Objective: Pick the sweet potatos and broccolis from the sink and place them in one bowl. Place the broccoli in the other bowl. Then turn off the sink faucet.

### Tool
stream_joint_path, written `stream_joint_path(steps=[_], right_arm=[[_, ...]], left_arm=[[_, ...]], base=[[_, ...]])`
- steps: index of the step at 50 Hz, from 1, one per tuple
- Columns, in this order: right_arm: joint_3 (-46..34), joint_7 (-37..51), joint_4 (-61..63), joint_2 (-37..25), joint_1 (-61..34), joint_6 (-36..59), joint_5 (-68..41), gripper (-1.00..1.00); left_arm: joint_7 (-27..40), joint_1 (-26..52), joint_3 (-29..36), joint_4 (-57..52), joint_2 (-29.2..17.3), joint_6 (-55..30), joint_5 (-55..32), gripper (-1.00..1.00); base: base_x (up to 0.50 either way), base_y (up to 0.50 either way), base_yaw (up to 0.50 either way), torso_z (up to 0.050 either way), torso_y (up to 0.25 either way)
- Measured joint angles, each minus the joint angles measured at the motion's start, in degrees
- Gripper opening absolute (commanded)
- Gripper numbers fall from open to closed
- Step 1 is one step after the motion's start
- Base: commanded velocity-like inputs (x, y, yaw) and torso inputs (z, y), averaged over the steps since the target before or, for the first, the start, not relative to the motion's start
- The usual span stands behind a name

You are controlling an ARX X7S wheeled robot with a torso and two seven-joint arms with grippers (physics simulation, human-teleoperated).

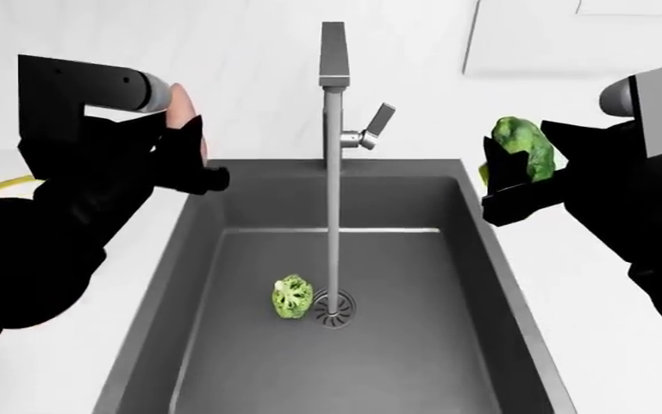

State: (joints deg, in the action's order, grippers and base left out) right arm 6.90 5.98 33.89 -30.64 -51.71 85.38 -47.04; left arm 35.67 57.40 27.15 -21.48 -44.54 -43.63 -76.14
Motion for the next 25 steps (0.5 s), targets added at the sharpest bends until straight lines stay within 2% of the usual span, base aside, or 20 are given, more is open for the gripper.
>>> stream_joint_path(steps=[6,25], right_arm=[[0.9,0.7,1.2,-0.5,0.8,0.1,-1.1,-1.0],[1.8,2.2,2.8,-1.7,3.8,-2.1,-2.1,-1.0]], left_arm=[[0.5,-0.3,-0.4,-1.1,-0.7,0.0,-0.8,-1.0],[1.6,-0.9,-1.6,-2.8,-1.9,0.3,-2.4,-1.0]], base=[[-0.11,0.12,0.0,0.0,0.0],[0.0,0.45,0.0,0.0,0.0]])
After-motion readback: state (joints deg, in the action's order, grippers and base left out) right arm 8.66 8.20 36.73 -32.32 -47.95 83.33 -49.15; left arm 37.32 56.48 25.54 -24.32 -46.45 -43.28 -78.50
